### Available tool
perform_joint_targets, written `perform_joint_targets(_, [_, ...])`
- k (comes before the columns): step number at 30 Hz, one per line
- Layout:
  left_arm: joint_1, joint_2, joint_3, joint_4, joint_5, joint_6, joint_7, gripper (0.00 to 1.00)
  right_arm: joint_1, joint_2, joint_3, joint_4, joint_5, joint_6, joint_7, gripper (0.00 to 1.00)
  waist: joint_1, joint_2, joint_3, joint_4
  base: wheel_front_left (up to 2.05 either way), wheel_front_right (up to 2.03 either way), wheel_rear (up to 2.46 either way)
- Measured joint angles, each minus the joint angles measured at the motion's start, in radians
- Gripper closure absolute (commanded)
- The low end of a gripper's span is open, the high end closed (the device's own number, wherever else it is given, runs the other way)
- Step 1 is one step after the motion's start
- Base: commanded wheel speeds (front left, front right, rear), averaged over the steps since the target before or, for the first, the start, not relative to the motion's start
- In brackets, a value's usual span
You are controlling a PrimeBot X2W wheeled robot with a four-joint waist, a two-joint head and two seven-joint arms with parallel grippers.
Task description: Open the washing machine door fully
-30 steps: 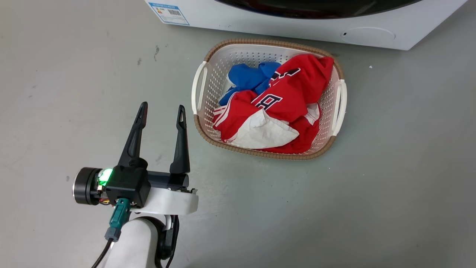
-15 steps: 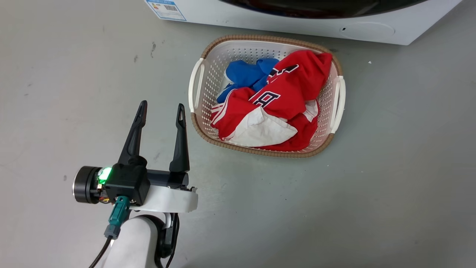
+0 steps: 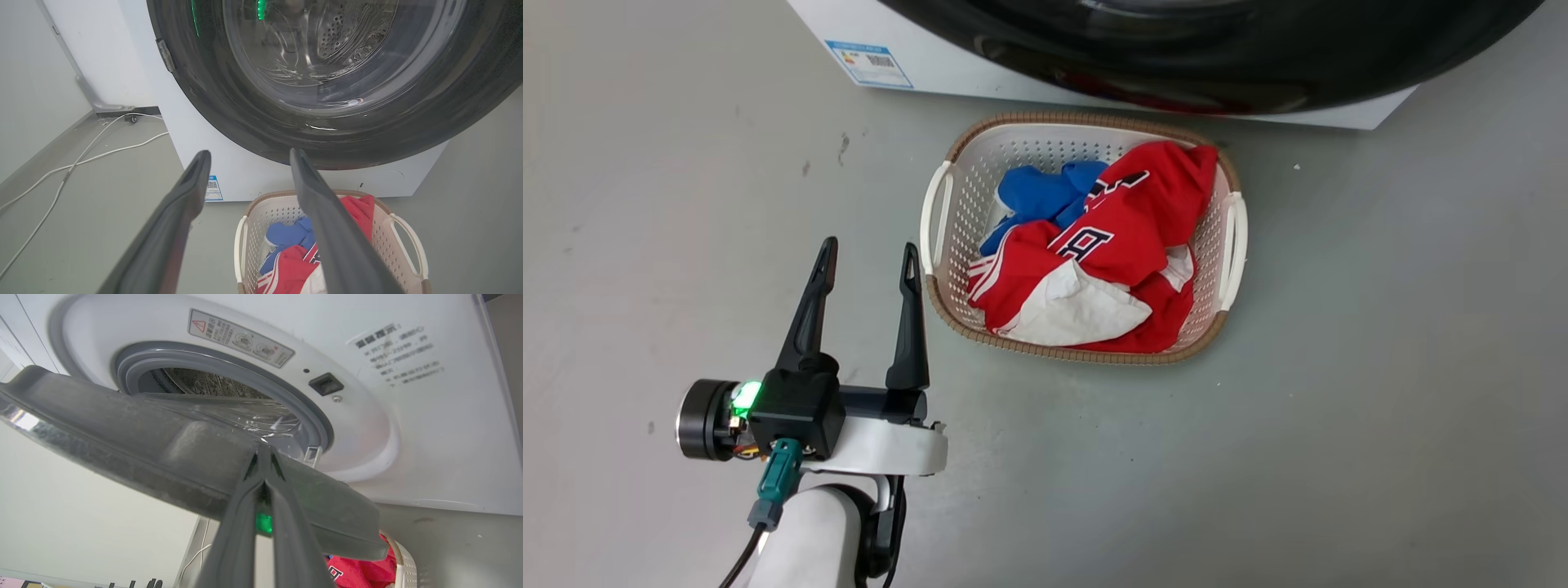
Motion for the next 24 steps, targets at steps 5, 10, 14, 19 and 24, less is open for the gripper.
perform_joint_targets(5, [0.019,0.000,0.014,0.003,0.007,-0.005,0.000,0.00,0.097,-0.002,0.015,-0.080,0.024,0.000,0.000,1.00,0.0000,0.0000,-0.034,-0.015,0.00,0.00,0.00])
perform_joint_targets(10, [0.035,0.000,0.025,0.003,0.014,-0.013,0.000,0.00,0.194,0.000,0.035,-0.158,0.044,0.000,-0.012,1.00,0.0000,0.0000,-0.068,-0.030,0.00,0.00,0.00])
perform_joint_targets(14, [0.048,0.000,0.030,0.005,0.016,-0.017,0.000,0.00,0.270,0.002,0.052,-0.220,0.058,0.000,-0.027,1.00,0.0000,0.0000,-0.094,-0.040,0.00,0.00,0.00])
perform_joint_targets(19, [0.064,0.000,0.033,0.008,0.017,-0.021,0.000,0.00,0.368,0.003,0.072,-0.304,0.070,0.000,-0.052,1.00,-0.0001,0.0000,-0.123,-0.047,0.00,0.00,0.00])
perform_joint_targets(24, [0.074,-0.001,0.037,0.009,0.019,-0.025,0.000,0.00,0.449,0.037,0.127,-0.407,0.077,0.005,-0.064,1.00,0.0000,0.0000,-0.143,-0.047,0.00,0.00,0.00])
